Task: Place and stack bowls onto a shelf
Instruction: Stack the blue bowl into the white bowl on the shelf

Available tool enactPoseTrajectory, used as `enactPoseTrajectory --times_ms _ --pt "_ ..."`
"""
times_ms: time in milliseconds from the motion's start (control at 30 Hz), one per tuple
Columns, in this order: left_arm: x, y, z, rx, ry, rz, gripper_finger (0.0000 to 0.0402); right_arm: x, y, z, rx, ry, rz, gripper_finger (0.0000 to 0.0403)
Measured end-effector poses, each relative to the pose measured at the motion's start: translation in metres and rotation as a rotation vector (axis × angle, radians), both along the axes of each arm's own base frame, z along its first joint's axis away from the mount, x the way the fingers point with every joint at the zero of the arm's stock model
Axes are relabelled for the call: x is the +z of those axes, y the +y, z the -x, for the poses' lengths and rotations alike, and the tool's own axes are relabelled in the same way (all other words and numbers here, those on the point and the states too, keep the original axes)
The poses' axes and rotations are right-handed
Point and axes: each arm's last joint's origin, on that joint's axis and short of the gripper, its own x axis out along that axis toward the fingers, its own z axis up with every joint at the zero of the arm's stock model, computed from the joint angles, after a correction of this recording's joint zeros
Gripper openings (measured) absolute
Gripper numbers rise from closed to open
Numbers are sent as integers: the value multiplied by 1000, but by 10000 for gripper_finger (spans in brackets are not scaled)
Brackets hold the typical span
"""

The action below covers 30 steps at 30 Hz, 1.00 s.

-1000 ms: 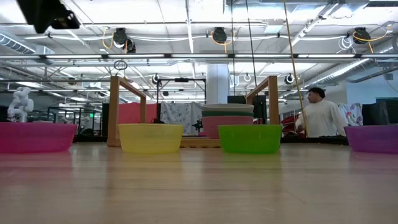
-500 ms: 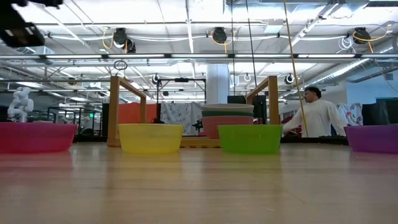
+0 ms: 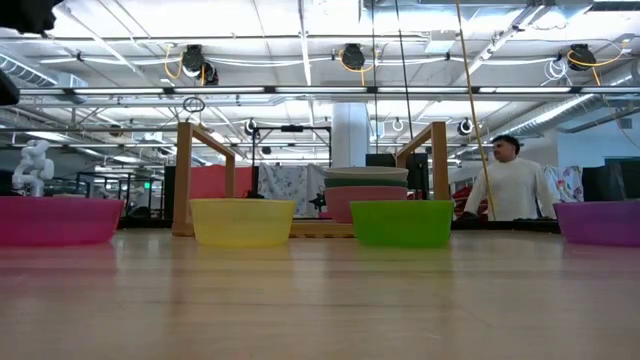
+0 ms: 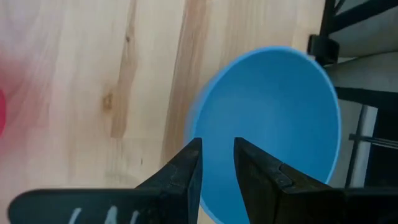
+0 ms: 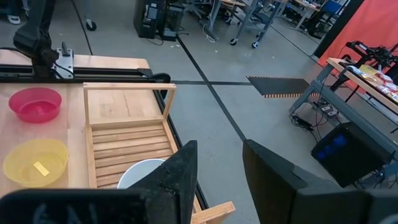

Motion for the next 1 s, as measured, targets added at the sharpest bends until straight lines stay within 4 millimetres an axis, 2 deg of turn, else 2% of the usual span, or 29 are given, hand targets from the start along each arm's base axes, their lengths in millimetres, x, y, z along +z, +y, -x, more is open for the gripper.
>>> enactPoseTrajectory --times_ms 200,700,1000 --pt "-14 -3 4 -16 24 -47 97 0 0 0 1 1 2 121" --pt "-31 -10 -1 -38 79 -119 97 0 0 0 0 0 0 121" --pt "-39 -15 -4 18 133 -108 90 0 0 0 0 0 -1 121"
